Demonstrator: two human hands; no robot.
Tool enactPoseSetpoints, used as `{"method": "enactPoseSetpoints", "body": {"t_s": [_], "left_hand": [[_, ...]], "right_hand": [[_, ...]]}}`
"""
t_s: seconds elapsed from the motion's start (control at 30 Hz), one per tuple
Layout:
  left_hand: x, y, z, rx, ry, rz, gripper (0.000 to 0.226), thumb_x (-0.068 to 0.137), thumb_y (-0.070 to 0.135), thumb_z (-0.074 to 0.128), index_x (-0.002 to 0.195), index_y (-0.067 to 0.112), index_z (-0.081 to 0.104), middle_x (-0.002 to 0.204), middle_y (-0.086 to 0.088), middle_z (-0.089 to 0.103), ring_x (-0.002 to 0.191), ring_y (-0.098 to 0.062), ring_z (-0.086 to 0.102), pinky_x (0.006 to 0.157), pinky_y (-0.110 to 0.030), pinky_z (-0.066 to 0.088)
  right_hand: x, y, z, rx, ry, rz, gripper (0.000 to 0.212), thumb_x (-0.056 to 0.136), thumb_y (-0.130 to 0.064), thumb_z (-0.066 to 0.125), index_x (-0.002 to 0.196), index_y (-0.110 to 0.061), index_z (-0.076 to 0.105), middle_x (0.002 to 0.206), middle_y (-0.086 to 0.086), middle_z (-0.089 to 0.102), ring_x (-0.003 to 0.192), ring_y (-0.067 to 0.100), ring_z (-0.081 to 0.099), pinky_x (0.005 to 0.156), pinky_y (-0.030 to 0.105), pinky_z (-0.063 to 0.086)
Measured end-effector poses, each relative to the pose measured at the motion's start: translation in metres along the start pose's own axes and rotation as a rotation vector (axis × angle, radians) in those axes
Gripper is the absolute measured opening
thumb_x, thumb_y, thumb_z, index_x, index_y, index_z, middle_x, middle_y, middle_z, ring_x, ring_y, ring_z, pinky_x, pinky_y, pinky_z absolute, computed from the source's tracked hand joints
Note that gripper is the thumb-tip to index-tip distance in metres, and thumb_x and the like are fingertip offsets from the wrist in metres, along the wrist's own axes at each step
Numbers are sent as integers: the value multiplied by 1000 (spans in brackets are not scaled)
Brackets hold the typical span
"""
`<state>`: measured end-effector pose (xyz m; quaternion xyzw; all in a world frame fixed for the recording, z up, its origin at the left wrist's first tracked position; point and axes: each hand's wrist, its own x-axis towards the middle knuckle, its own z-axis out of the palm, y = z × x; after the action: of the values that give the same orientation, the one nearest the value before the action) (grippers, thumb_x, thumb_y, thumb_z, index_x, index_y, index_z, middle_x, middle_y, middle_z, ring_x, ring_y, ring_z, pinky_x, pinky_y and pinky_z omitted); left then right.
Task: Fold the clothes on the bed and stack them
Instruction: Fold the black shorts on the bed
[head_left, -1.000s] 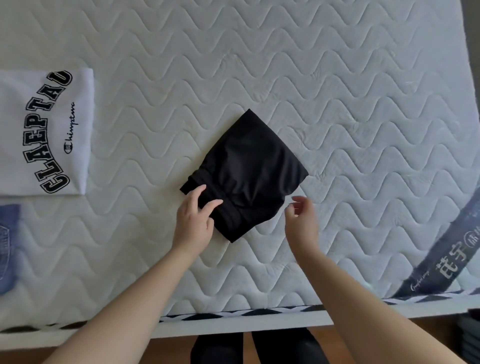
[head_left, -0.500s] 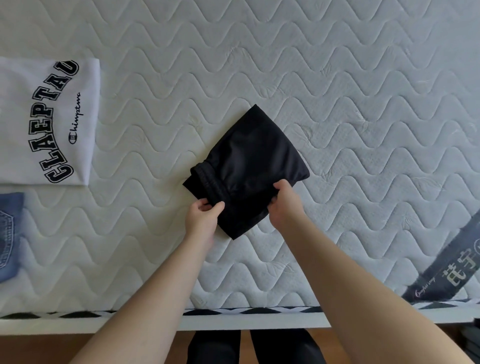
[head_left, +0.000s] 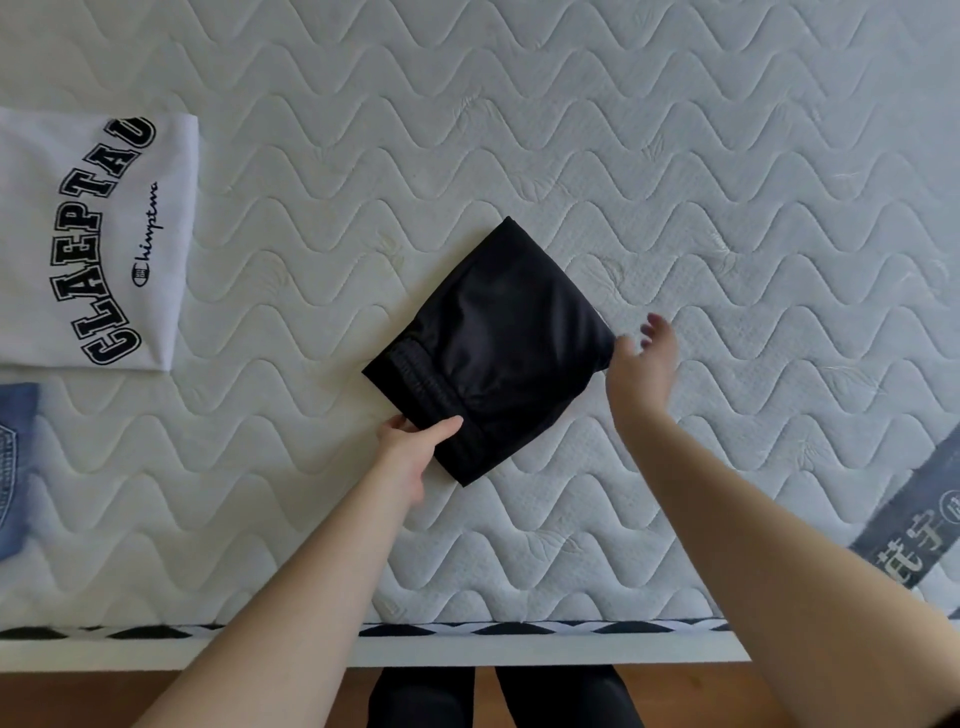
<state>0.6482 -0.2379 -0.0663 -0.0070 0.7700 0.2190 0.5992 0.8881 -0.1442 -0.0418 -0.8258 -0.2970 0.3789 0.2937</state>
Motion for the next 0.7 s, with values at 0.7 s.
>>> {"method": "enactPoseSetpoints", "body": {"t_s": [0.7], "left_hand": [[14,16,-39,284,-73,374,43,70,49,80,104,30,63,101,10,71,96,-14,68,81,-31,55]], "right_hand": [[1,59,-37,-544,-429,-251,33,81,-51,72,93,-27,54,78,-12,60,73,6,59,54,20,35]]}}
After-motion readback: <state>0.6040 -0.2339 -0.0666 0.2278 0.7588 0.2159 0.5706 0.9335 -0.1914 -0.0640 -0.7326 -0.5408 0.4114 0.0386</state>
